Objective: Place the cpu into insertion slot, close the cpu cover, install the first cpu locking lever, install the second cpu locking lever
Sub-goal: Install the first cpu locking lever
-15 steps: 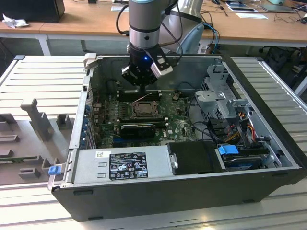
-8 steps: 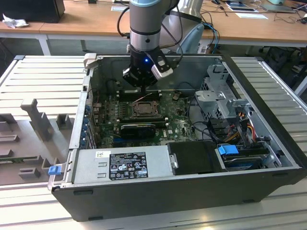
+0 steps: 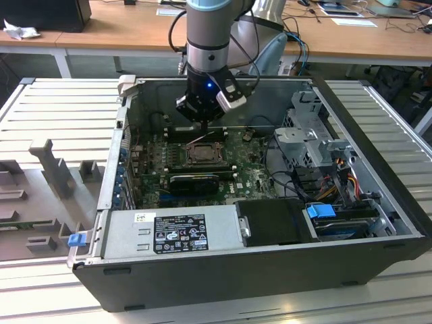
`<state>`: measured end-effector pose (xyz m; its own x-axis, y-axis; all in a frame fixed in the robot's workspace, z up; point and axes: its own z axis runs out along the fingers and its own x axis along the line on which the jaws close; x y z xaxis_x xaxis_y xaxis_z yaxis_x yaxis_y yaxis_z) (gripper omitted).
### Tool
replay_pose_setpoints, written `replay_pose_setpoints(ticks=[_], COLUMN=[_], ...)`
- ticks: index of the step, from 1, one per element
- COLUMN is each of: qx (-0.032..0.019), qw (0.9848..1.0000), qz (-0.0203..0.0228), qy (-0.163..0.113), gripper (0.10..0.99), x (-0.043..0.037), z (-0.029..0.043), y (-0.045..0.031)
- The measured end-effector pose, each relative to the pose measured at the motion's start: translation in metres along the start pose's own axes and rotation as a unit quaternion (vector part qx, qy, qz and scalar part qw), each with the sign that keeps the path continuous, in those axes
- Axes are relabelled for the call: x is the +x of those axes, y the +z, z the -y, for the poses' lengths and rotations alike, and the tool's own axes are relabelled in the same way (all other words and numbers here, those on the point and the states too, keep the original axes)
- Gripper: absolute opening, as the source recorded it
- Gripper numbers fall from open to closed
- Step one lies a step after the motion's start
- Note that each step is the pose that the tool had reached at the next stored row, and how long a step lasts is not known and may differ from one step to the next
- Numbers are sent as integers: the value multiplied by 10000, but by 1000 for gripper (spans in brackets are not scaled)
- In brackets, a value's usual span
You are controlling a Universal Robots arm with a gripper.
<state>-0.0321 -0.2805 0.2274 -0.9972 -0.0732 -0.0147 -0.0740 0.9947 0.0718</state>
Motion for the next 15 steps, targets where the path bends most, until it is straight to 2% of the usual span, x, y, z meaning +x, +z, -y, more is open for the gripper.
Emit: replay_pose_setpoints(ticks=[3, 15], qx=[0, 1], qw=[10000, 10000], qz=[1, 0], qy=[-1, 0], gripper=[106, 106], x=[-3, -99], z=[2, 18], y=[23, 128])
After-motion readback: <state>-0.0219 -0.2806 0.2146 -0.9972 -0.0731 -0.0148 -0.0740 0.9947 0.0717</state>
